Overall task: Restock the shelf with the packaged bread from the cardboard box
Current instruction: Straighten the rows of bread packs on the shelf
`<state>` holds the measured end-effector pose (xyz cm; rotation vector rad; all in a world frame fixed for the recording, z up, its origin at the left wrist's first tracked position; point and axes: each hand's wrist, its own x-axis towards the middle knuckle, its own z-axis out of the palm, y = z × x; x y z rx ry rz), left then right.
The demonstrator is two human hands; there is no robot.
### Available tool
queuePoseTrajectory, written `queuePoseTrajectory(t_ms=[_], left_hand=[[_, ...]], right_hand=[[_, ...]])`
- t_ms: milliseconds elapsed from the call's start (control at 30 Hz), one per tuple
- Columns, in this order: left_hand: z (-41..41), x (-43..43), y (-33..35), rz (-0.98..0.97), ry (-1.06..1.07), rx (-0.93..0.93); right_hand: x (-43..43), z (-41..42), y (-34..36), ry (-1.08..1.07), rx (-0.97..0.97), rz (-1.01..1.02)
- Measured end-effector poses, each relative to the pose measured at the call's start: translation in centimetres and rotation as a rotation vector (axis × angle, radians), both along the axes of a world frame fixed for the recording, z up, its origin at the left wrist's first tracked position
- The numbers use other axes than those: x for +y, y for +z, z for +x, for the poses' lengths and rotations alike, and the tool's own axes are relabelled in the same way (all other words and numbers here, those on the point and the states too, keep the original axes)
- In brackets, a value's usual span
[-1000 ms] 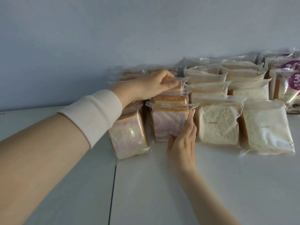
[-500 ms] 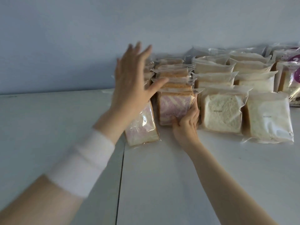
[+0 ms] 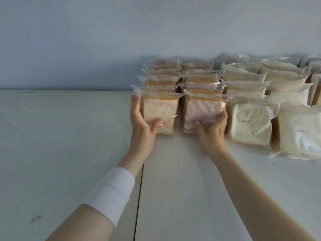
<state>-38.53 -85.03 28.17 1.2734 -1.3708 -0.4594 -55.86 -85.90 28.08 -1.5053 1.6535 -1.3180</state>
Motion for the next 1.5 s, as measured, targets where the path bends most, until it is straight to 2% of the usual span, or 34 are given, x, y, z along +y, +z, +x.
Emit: queuePoseTrajectory(t_ms=[133, 333, 467, 633, 733, 767, 833, 900, 933, 1000, 1067, 1167, 1233, 1367, 1500], left_hand=[[-0.1, -1.0, -0.3, -0.031, -0.096, -0.089], [0.0, -1.8, -1.1, 0.027, -0.133, 0.060], [-0.6, -2.1, -0.8, 0.016, -0.116, 0.043], [0.1, -1.3, 0.0, 0.116, -0.133, 0.077], [-0.3, 0.4, 1.1, 0.139, -0.127, 0.144], [-0.6, 1.1, 1.7, 0.097, -0.095, 0.106], [-1.6, 2.5, 3.5, -0.141, -0.022, -0.077], [-3.7, 3.1, 6.0, -0.424, -0.037, -0.290], [-5.3, 3.0, 7.3, -0.486, -0.086, -0.400], [-9.5, 2.2, 9.1, -0.428, -0.192, -0.644], [-13.9, 0.8, 9.4, -0.260, -0.251, -0.940], [-17.7, -2.6, 8.4, -0.023, -0.222, -1.267], [-18.3, -4.4, 8.2, 0.037, -0.184, -1.370], [-18.1, -5.4, 8.7, -0.072, -0.164, -1.347], [-17.6, -6.1, 9.2, -0.093, -0.180, -1.341]], right_hand=[[-0.2, 0.5, 0.4, 0.000, -0.058, 0.064], [-0.2, 0.4, 0.3, 0.035, -0.029, 0.084], [-0.5, 0.9, 0.9, 0.008, -0.017, 0.129], [0.7, -0.3, 2.9, 0.081, 0.159, 0.206], [2.4, -1.8, 4.6, 0.083, 0.298, 0.136], [3.3, -2.6, 5.1, 0.075, 0.317, 0.076], [5.4, -5.0, 5.9, 0.053, 0.326, -0.099], [6.8, -8.2, 5.7, -0.010, 0.469, -0.232], [7.0, -10.0, 5.2, -0.039, 0.578, -0.231], [6.4, -13.0, 4.2, -0.046, 0.731, -0.094], [5.0, -14.7, 3.3, 0.017, 0.832, 0.039], [3.4, -15.4, 2.4, 0.079, 0.946, 0.031], [2.6, -15.5, 1.6, 0.023, 0.983, -0.070], [1.2, -15.1, 1.2, -0.102, 1.033, -0.156], [-0.3, -14.4, 1.3, -0.124, 0.957, -0.209]])
